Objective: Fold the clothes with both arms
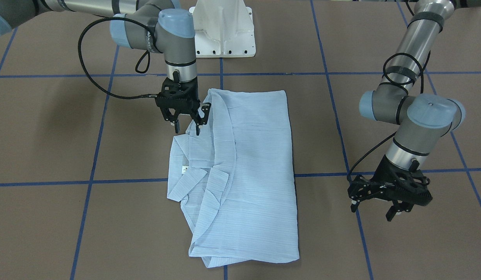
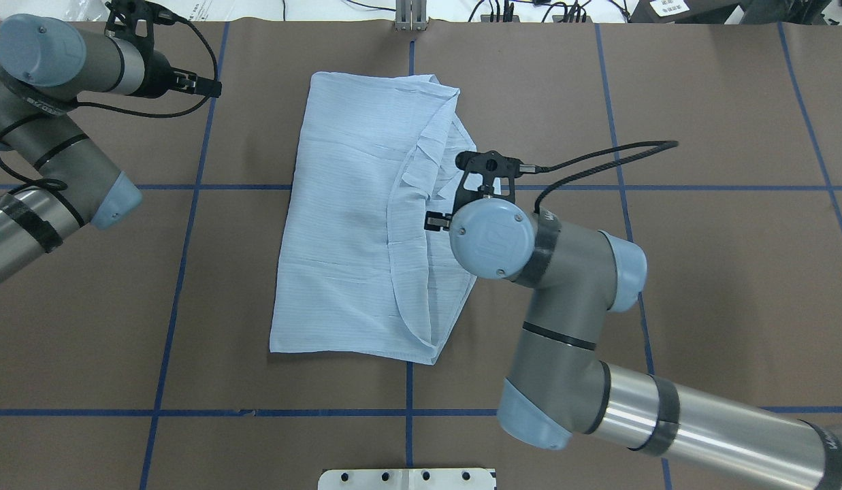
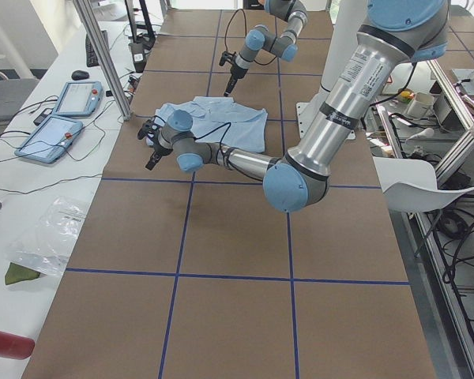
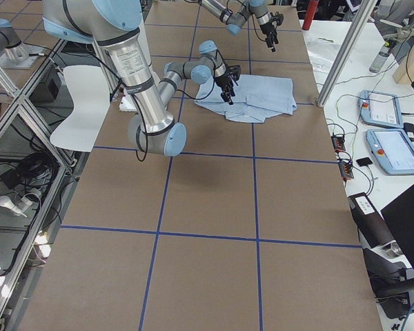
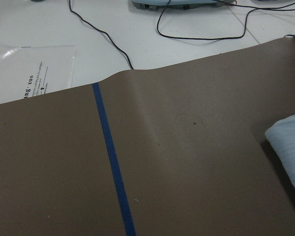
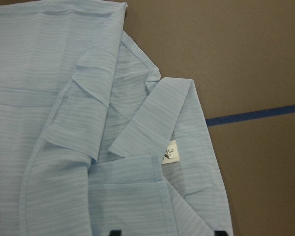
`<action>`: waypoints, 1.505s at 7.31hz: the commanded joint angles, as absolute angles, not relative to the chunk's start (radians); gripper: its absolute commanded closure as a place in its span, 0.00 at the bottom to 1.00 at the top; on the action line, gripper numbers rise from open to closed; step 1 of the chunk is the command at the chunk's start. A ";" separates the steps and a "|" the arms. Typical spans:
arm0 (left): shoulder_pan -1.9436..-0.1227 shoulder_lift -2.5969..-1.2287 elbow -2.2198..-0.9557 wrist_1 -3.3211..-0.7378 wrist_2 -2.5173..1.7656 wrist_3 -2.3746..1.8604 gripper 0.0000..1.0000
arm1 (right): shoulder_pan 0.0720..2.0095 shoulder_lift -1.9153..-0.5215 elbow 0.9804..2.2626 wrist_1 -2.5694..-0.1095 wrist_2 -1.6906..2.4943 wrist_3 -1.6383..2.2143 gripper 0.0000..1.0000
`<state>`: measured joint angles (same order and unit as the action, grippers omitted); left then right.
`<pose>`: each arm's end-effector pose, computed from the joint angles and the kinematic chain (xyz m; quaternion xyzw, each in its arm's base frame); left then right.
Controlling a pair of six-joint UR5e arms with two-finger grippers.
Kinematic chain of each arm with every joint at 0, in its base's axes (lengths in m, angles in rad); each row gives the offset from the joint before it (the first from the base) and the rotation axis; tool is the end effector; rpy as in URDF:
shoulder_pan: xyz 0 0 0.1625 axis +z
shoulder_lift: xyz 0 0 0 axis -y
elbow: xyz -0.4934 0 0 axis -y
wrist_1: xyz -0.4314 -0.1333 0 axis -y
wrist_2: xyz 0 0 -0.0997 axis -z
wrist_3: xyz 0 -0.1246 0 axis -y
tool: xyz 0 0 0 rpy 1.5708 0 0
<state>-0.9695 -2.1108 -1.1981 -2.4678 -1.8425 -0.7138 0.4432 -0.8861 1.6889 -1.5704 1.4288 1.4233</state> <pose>0.3885 -0.7429 0.4849 0.3266 0.3996 0.0206 0.8563 -0.6306 -0.4664 0.2483 0.1760 -0.3540 0.1627 0.9040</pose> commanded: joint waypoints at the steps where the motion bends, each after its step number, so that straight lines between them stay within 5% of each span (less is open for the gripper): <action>1: -0.971 -2.070 -1.221 -2.468 -1.927 -0.652 0.00 | 0.456 -0.673 1.451 -1.635 1.437 1.416 0.00; 5: -1.037 -1.973 -1.278 -2.468 -2.006 -0.482 0.00 | 0.457 -0.473 1.122 -1.638 1.491 1.287 0.00; 11: -1.035 -1.950 -1.304 -2.470 -2.005 -0.494 0.00 | 0.459 -0.457 1.058 -1.713 1.494 1.197 0.00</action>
<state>-1.0362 -1.9503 -1.3032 -2.4697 -2.0049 -0.4913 0.4573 -0.4574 1.0598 -1.6884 1.4953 1.2224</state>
